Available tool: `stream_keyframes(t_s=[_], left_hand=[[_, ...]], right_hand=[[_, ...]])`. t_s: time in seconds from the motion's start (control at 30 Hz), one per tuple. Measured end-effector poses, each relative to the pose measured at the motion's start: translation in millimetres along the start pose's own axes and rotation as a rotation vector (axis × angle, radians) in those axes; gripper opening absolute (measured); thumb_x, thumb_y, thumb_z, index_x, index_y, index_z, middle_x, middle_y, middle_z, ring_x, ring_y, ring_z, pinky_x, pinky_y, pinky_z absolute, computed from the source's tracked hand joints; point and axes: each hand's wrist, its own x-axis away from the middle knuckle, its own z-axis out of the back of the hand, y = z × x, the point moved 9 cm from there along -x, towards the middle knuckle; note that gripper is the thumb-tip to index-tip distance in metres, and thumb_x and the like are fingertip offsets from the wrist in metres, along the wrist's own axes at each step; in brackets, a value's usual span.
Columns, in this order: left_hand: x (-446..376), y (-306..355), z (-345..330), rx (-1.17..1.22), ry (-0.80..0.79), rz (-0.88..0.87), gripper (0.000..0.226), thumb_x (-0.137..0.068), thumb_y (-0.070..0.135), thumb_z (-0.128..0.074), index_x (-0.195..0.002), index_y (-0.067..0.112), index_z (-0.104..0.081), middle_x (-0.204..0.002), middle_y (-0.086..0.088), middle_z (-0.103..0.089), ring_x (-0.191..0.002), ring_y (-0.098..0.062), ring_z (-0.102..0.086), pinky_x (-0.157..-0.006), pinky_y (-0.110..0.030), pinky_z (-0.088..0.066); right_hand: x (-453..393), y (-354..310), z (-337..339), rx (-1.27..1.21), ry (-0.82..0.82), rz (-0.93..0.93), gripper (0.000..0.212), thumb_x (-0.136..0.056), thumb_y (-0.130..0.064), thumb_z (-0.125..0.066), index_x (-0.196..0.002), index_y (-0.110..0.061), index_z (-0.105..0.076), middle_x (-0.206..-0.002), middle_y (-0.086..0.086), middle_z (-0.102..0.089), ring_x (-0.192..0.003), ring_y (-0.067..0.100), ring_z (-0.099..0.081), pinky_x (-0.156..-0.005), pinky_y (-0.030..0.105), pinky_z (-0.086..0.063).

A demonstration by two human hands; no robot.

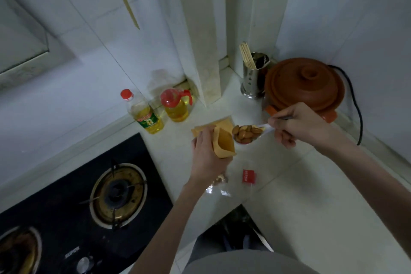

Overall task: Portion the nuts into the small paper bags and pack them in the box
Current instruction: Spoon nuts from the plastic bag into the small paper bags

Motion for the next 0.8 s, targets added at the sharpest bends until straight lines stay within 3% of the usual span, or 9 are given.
stream_keyframes(t_s=[0.1, 0.3, 0.4, 0.47, 0.53, 0.6, 0.67, 0.73, 0.8], left_hand=[[-2.5, 15.1, 3.5, -0.021, 0.013, -0.041, 0.064, -0.060, 0.018, -0.077, -0.117, 0.017, -0.047, -0.104, 0.013, -0.045, -0.103, -0.016, -0.049, -0.099, -0.039, -0.036], [-6.5, 38.8, 8.9, -0.066, 0.078, -0.114, 0.061, -0.060, 0.016, -0.080, -0.114, 0.013, -0.051, -0.099, 0.015, -0.044, -0.099, -0.020, -0.052, -0.090, -0.032, -0.032], [-7.0, 45.2, 7.2, -0.096, 0.100, -0.147, 0.061, -0.060, 0.017, -0.082, -0.112, 0.013, -0.051, -0.098, 0.014, -0.044, -0.095, -0.020, -0.053, -0.087, -0.034, -0.033], [-6.2, 45.8, 3.1, -0.096, 0.076, -0.144, 0.061, -0.061, 0.020, -0.082, -0.114, 0.014, -0.051, -0.099, 0.014, -0.044, -0.097, -0.018, -0.052, -0.090, -0.033, -0.034], [-5.4, 44.9, -3.3, -0.075, 0.038, -0.125, 0.062, -0.063, 0.023, -0.081, -0.116, 0.015, -0.049, -0.101, 0.014, -0.045, -0.099, -0.015, -0.050, -0.094, -0.033, -0.033], [-4.3, 43.7, -7.0, -0.041, 0.020, -0.092, 0.060, -0.065, 0.025, -0.079, -0.114, 0.018, -0.047, -0.100, 0.015, -0.045, -0.094, -0.006, -0.044, -0.096, -0.035, -0.035], [-2.9, 42.0, -6.4, 0.003, 0.028, -0.061, 0.060, -0.064, 0.024, -0.078, -0.112, 0.026, -0.042, -0.095, 0.022, -0.043, -0.089, 0.007, -0.039, -0.095, -0.036, -0.037], [-1.8, 38.5, -4.3, 0.047, 0.037, -0.025, 0.065, -0.062, 0.021, -0.077, -0.110, 0.036, -0.036, -0.094, 0.027, -0.041, -0.097, 0.019, -0.038, -0.094, -0.038, -0.039], [-1.3, 33.8, -1.8, 0.089, 0.040, 0.023, 0.065, -0.060, 0.023, -0.074, -0.107, 0.043, -0.033, -0.095, 0.029, -0.043, -0.101, 0.022, -0.036, -0.093, -0.042, -0.042]], right_hand=[[3.8, -11.9, -0.9, 0.061, -0.027, 0.025, 0.029, -0.094, -0.005, -0.053, -0.066, -0.005, -0.063, -0.041, 0.006, -0.055, -0.031, 0.013, -0.044, -0.037, 0.022, -0.036], [2.3, -26.7, -0.3, 0.240, -0.024, 0.103, 0.038, -0.091, -0.010, -0.055, -0.054, -0.014, -0.061, -0.036, 0.001, -0.056, -0.029, 0.011, -0.046, -0.039, 0.017, -0.041], [1.2, -37.5, -0.8, 0.389, 0.002, 0.159, 0.035, -0.086, -0.011, -0.054, -0.052, -0.007, -0.064, -0.037, 0.003, -0.057, -0.029, 0.012, -0.048, -0.037, 0.013, -0.039], [1.1, -49.3, -5.2, 0.529, 0.025, 0.204, 0.030, -0.078, -0.008, -0.052, -0.049, -0.004, -0.061, -0.036, 0.005, -0.055, -0.033, 0.016, -0.052, -0.035, 0.018, -0.039], [3.7, -64.8, -15.7, 0.722, 0.046, 0.280, 0.027, -0.071, -0.006, -0.051, -0.045, -0.007, -0.048, -0.039, 0.003, -0.044, -0.042, 0.023, -0.047, -0.038, 0.026, -0.037], [8.6, -80.7, -28.7, 0.817, 0.052, 0.368, 0.027, -0.067, -0.004, -0.053, -0.046, -0.010, -0.038, -0.044, 0.000, -0.034, -0.040, 0.017, -0.033, -0.036, 0.029, -0.029], [11.2, -89.3, -36.3, 0.814, 0.039, 0.411, 0.030, -0.067, -0.001, -0.054, -0.047, -0.012, -0.034, -0.046, 0.000, -0.031, -0.038, 0.014, -0.027, -0.037, 0.025, -0.023], [11.1, -93.0, -35.8, 0.802, 0.045, 0.423, 0.031, -0.069, -0.002, -0.053, -0.047, -0.012, -0.033, -0.046, 0.000, -0.031, -0.037, 0.014, -0.026, -0.039, 0.024, -0.022], [10.2, -95.2, -30.9, 0.789, 0.075, 0.451, 0.034, -0.069, -0.003, -0.052, -0.046, -0.012, -0.030, -0.043, -0.002, -0.028, -0.036, 0.013, -0.022, -0.037, 0.025, -0.020]])
